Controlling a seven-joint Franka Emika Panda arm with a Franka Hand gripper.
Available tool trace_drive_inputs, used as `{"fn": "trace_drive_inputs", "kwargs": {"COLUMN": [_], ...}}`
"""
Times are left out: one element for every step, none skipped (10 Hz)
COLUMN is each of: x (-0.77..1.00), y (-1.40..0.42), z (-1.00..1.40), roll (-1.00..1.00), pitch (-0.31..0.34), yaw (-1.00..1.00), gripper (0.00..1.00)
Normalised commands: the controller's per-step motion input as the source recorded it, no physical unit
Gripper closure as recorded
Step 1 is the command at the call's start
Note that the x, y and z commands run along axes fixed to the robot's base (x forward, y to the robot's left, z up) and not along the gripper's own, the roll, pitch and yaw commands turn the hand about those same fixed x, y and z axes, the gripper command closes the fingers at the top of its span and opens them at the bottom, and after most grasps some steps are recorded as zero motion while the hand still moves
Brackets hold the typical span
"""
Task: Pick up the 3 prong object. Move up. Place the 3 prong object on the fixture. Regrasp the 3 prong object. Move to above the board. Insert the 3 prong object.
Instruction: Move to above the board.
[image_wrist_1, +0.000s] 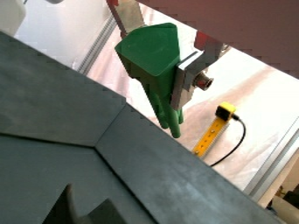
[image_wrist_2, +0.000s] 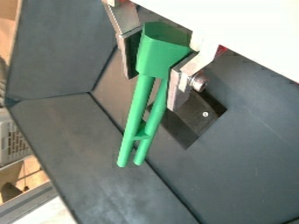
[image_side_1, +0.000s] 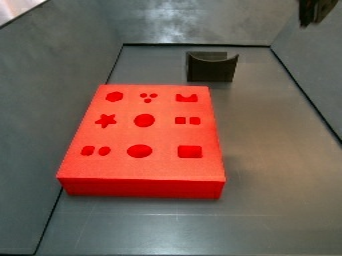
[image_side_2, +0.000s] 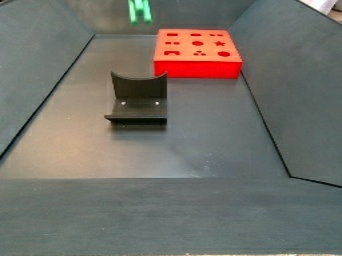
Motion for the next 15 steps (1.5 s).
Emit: {"fn": "trace_drive_inputs", "kwargs": {"x": [0.02, 0.02, 0.02, 0.02, 0.01, 0.02, -0.72, -0.73, -0.79, -0.85, -0.9, -0.89, -0.66, -0.39, -0.24], "y": [-0.06, -0.05, -0.03, -0.02, -0.02, -0.02, -1.0, -1.0, -1.0, -1.0, -1.0, -0.9, -0.58, -0.23, -0.06], "z": [1.0, 0.97, 0.76, 0.66, 0.39, 0.29, 0.18, 0.18, 0.2, 0.17, 0.19, 0.18, 0.11, 0.05, 0.03], "roll": [-0.02, -0.03, -0.04, -0.04, -0.04, -0.04, -1.0, -1.0, -1.0, -1.0, -1.0, -1.0, -1.0, -1.0, -1.0], "pitch": [0.026, 0.038, 0.07, 0.083, 0.112, 0.12, -0.093, -0.102, -0.118, -0.13, -0.142, -0.153, -0.159, -0.168, -0.174], "yaw": [0.02, 0.01, 0.01, 0.01, 0.02, 0.03, -0.08, -0.08, -0.08, -0.08, -0.08, -0.08, -0.08, -0.09, -0.1], "gripper": [1.0, 1.0, 1.0, 1.0, 1.0, 1.0, 1.0, 1.0, 1.0, 1.0, 1.0, 1.0, 1.0, 1.0, 1.0]}}
